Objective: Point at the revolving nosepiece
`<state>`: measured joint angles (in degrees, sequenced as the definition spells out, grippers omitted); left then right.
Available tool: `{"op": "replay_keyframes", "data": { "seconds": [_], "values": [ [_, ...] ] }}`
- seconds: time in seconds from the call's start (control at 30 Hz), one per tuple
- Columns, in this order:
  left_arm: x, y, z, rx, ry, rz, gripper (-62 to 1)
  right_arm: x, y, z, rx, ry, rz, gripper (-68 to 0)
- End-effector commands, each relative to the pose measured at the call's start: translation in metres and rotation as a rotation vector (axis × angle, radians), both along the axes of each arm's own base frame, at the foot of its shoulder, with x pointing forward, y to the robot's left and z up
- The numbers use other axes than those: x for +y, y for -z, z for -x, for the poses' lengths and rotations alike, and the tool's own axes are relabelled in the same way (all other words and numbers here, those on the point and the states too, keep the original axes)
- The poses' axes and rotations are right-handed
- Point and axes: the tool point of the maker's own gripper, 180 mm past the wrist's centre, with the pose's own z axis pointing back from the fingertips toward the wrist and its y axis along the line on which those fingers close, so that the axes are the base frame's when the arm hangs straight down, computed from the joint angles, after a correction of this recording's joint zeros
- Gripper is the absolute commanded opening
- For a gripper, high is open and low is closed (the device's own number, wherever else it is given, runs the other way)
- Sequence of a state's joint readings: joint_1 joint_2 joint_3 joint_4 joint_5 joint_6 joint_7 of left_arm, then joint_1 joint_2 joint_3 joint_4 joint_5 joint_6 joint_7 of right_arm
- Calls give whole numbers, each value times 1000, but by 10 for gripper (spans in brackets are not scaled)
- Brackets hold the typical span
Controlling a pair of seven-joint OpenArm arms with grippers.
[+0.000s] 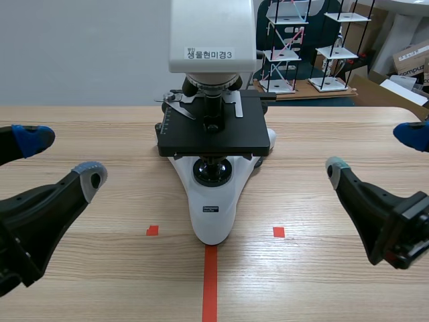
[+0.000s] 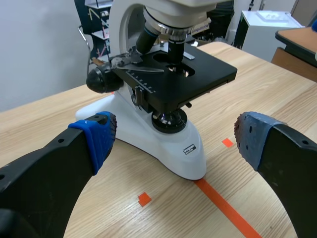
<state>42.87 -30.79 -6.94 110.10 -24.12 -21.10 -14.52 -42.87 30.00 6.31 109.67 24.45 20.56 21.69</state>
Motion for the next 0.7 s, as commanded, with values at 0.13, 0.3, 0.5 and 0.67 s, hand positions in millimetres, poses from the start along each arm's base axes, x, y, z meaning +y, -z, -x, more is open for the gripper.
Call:
{"op": "replay_keyframes", "data": {
  "seconds": [0.13,0.3,0.5,0.67],
  "values": [
    [-1,-6,0,-15,-1,18,-103,1,-10,-1,-34,-8,-8,-71],
    [-1,-5,0,-15,0,14,-103,1,-11,-1,-35,-8,-9,-71],
    [-1,-5,0,-15,0,13,-103,1,-11,-1,-35,-8,-9,-71],
    [-1,-5,0,-15,0,13,-103,1,-11,-1,-35,-8,-9,-71]
  ]
}}
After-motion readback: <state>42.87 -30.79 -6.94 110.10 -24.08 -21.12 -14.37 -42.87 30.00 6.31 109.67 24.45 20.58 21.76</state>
